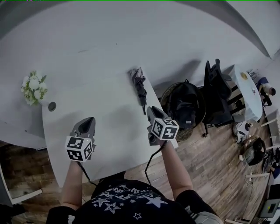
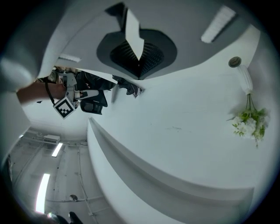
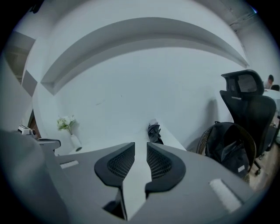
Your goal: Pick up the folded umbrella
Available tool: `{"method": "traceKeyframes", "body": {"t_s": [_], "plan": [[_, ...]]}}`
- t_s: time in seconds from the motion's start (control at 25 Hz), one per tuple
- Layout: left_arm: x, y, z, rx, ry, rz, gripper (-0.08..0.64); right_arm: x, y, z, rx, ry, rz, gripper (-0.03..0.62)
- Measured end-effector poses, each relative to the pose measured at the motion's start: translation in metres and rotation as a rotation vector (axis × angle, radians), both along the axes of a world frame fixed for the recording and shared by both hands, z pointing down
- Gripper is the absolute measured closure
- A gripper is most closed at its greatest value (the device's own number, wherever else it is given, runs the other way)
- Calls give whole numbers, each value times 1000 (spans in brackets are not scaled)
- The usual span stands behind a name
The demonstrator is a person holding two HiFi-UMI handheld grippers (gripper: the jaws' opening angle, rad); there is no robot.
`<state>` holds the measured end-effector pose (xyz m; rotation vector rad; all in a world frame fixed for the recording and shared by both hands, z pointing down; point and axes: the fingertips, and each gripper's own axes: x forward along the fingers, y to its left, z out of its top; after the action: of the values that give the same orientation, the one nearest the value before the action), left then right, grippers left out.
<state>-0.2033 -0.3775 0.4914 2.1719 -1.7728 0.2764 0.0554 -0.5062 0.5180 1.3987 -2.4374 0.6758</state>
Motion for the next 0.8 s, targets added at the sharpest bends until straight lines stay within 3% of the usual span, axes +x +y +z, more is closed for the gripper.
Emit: {"method": "traceKeyframes", "body": {"t_s": [0.28,0.56,0.8], "plan": [[-18,-57,11,-17,5,9,557,-31,-71,29,-31,76,-17,323],[-30,-95,27,-51,11,2,557,-50,-125,64,-57,168,-27,261],[-37,-116,44,-76,23,5,557,-56,-157,93,-83,265,-44,271]]}}
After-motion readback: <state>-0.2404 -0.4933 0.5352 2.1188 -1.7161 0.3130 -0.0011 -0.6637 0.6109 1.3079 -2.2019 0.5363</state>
